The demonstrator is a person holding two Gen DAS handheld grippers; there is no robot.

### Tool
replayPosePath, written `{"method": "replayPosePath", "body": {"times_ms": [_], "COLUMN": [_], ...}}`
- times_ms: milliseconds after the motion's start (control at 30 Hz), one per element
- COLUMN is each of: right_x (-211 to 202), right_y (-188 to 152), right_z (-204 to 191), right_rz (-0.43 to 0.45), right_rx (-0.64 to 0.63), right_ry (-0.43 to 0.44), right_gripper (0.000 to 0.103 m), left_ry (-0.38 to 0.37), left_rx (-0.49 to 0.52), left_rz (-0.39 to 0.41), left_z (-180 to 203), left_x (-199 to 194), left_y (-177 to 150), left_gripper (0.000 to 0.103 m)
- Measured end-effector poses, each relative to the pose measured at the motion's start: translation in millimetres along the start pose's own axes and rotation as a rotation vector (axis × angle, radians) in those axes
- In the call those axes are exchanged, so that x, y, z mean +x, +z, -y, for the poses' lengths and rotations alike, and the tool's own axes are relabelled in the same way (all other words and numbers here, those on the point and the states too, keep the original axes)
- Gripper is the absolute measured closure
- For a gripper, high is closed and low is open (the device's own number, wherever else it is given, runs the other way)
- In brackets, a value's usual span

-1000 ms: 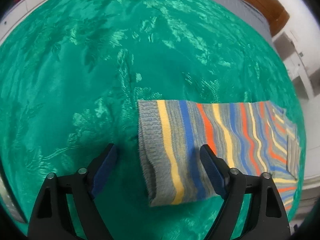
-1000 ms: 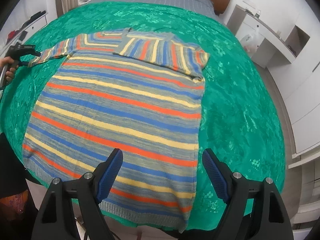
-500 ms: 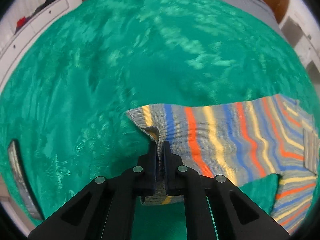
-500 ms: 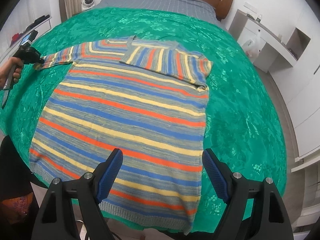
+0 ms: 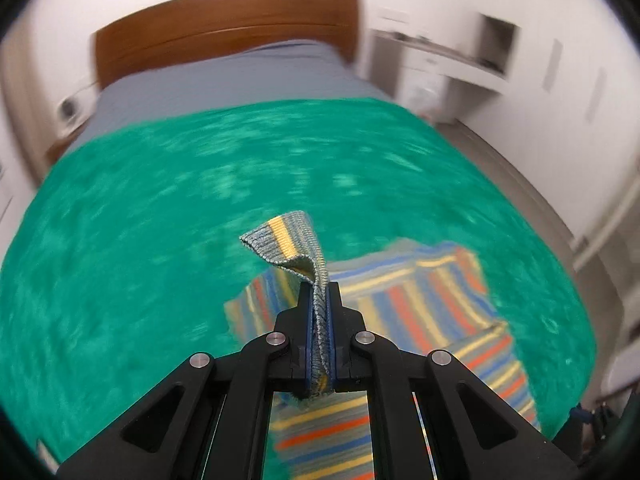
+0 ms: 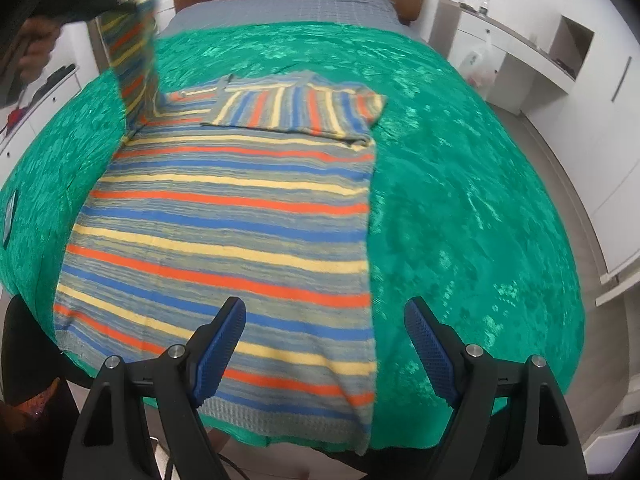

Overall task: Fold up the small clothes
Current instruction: 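Grasp the other sleeve cuff with the left tool and lift it, then fold the held sleeve across the sweater body with the left tool and release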

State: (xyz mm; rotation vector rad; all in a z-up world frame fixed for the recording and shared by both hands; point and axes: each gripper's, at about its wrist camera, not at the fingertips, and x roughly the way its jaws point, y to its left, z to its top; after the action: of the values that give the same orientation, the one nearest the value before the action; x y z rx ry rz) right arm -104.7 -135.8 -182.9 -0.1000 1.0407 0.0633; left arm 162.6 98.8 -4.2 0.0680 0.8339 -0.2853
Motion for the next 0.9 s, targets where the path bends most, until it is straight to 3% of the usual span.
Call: {"method": "replayPosePath", "body": {"times_ms": [67,133,200,233,333,433,500,600,667,767,833,900], "right_x": [-2,-3,-2,-1,-3,3,11,19,20,19,18,20], "right_y": [-6,-10,-15,-15,-19,-23,-23,-19,-17,-11,-10,-11], "right_z": [7,14,21,25,35,43,45,38,31,16,10,7], "right_rz": [0.000,-0.004,-0.013,-0.016,-0.010,-0.030,-0.051,-0.067,-0.063,-0.050,-0.047,-0.056], "right_rx": [0.019,0.037,0.059,0.065,0.085,0.108,0.114,0.102,0.079,0.035,0.017,0.008], "right_ry": [-0.011,-0.020,-0.028,-0.029,-0.040,-0.047,-0.042,-0.029,-0.025,-0.022,-0.026,-0.028], "right_gripper": [0.022,0.022,0.022,0.022,0.022,0.022,0.022,0.022,0.022,0.022,0.022,0.022], "left_ry": [-0.049,-0.104,-0.100,-0.096,-0.161,-0.080,-0.028,-0.047,-0.080,-0.058,-0.039,0.015], "left_rx": [0.040,0.082,0.111,0.106,0.022,-0.127,-0.232,-0.366,-0.369,-0.303,-0.284,-0.359], "left_rz": [-0.031,-0.090,-0.184,-0.184,-0.133,-0.078,-0.106,-0.222,-0.302,-0.345,-0.330,-0.288], "left_z": [37,72,100,103,79,14,-29,-78,-85,-68,-60,-69], "left_x": [30,63,96,98,85,78,83,112,137,160,169,164], "left_y": [-1,-9,-24,-30,-41,-41,-47,-68,-76,-82,-83,-85], "left_gripper": [0.098,0.090,0.047,0.044,0.035,0.032,0.033,0.037,0.044,0.048,0.101,0.099]}}
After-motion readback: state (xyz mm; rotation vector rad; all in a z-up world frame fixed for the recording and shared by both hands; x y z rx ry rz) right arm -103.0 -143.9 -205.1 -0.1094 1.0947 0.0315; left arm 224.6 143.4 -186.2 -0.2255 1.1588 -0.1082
